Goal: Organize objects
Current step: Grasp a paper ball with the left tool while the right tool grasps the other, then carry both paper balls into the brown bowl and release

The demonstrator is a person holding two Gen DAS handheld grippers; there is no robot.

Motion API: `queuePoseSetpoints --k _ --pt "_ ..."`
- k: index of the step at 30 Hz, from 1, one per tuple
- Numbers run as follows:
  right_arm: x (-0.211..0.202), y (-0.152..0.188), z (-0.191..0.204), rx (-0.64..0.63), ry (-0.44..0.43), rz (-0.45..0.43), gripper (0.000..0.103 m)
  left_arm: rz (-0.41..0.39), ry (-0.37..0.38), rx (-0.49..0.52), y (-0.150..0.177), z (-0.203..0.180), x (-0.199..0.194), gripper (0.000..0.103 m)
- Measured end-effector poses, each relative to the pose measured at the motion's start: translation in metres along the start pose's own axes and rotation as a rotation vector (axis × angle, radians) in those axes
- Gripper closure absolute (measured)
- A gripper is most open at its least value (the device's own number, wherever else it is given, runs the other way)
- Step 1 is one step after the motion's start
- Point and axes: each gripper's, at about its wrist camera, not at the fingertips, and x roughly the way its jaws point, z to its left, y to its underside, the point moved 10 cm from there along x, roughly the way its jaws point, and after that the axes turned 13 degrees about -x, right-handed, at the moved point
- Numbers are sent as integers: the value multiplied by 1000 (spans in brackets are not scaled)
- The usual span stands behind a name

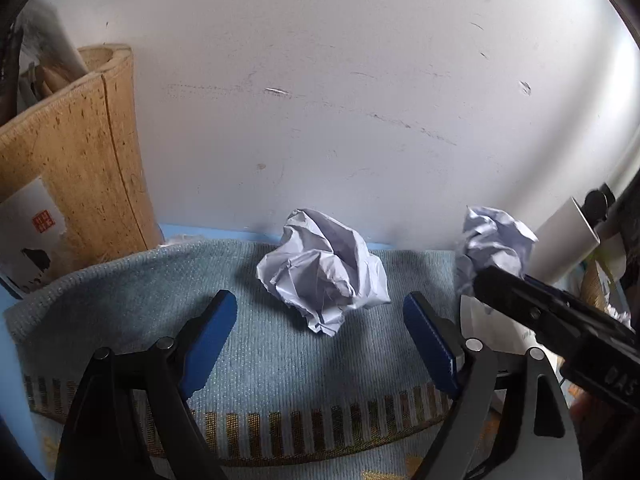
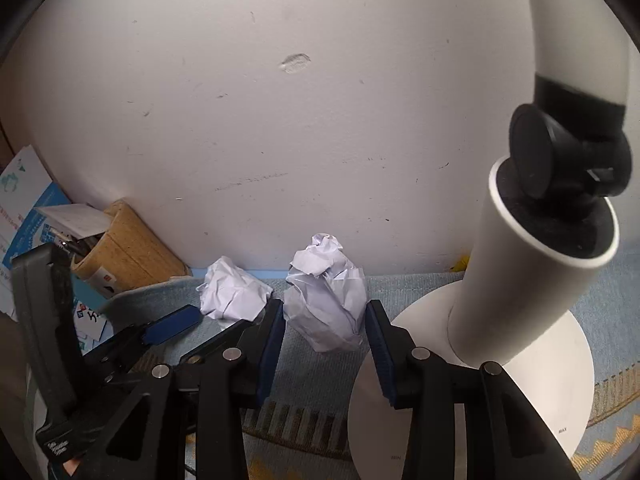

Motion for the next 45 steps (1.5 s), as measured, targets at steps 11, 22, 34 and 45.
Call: queuePoseSetpoints --k 11,22,34,45 --pt "-52 39 22 -66 -28 10 62 -8 27 46 7 -18 -33 68" --pt "-203 154 10 -126 120 -57 62 -72 67 195 160 -78 -150 68" --pt "-216 248 -13 -24 209 30 61 21 14 194 286 -95 -142 68" --pt "-207 252 -16 -21 216 70 52 10 -2 186 283 -89 -145 67"
